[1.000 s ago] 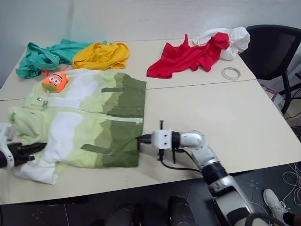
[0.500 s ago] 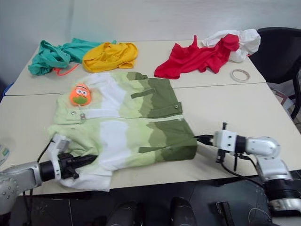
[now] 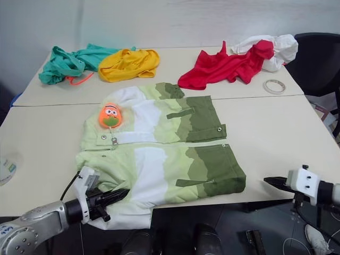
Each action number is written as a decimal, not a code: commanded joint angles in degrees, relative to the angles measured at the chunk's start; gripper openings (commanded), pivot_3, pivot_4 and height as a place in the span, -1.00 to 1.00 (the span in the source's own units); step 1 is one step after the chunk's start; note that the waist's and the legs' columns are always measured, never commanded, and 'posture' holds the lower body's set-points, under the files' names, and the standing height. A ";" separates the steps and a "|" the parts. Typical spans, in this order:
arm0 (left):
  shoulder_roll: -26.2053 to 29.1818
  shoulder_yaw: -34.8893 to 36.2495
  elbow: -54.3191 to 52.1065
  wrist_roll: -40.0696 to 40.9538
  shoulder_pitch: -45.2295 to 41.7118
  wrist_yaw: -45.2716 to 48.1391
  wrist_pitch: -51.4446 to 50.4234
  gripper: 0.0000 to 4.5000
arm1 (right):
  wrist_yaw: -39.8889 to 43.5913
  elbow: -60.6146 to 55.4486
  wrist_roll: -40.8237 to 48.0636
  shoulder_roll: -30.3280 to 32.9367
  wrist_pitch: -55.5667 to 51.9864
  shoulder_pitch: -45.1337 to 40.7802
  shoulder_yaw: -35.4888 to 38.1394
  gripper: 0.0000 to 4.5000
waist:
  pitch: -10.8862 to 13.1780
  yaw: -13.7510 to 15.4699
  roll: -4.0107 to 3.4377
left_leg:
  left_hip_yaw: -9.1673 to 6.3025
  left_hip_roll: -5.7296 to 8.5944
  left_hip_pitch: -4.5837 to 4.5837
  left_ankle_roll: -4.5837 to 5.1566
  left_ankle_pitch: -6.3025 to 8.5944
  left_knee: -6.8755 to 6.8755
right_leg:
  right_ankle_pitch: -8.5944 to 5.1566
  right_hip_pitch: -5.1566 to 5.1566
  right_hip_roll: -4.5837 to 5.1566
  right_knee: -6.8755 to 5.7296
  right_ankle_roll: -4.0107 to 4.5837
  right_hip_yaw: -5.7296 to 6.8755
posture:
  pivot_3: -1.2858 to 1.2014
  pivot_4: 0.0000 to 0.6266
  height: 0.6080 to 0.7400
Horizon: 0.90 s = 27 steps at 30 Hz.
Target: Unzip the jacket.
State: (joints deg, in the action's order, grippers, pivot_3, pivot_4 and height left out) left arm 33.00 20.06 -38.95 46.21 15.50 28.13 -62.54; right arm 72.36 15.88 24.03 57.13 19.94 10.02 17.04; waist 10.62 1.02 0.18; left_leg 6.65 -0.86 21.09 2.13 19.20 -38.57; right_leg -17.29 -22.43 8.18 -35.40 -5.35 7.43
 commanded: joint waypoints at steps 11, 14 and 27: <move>20.87 26.36 17.80 7.96 4.24 27.32 6.74 1.00 | -7.32 -25.46 14.09 -10.79 -17.26 -9.61 0.01 0.84 | 0.16 0.19 -0.39 | -0.09 -0.11 0.11 -0.24 0.27 0.13 | -0.12 -0.19 -0.02 0.02 0.22 0.08 | 0.03 -0.52 1.00; 21.22 25.19 24.57 8.35 -9.39 21.50 8.82 1.00 | -9.94 -27.53 13.96 -14.23 -19.34 -15.31 -2.67 0.98 | 0.19 0.56 -0.40 | -0.29 -0.06 0.17 -0.30 0.20 0.14 | -0.12 -0.15 0.01 0.02 0.22 0.21 | 0.03 -0.52 1.00; 6.14 -7.50 65.34 -17.96 -57.04 13.32 27.70 1.00 | -15.76 -31.53 12.53 -21.71 -25.29 -19.61 -7.03 0.98 | 0.27 -0.10 0.18 | 0.24 0.18 0.22 0.13 -0.11 0.24 | 0.10 -0.24 -0.62 -0.17 -0.17 0.34 | 0.03 -0.52 1.00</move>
State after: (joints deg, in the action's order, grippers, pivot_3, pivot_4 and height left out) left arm 39.10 12.62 24.39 28.94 -39.58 39.90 -36.83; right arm 57.41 -13.37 36.43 35.76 -5.33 -9.95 9.20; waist 10.89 0.92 0.36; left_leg 6.90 -0.67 21.32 2.26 19.09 -38.33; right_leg -17.19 -22.67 7.54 -35.54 -5.52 7.80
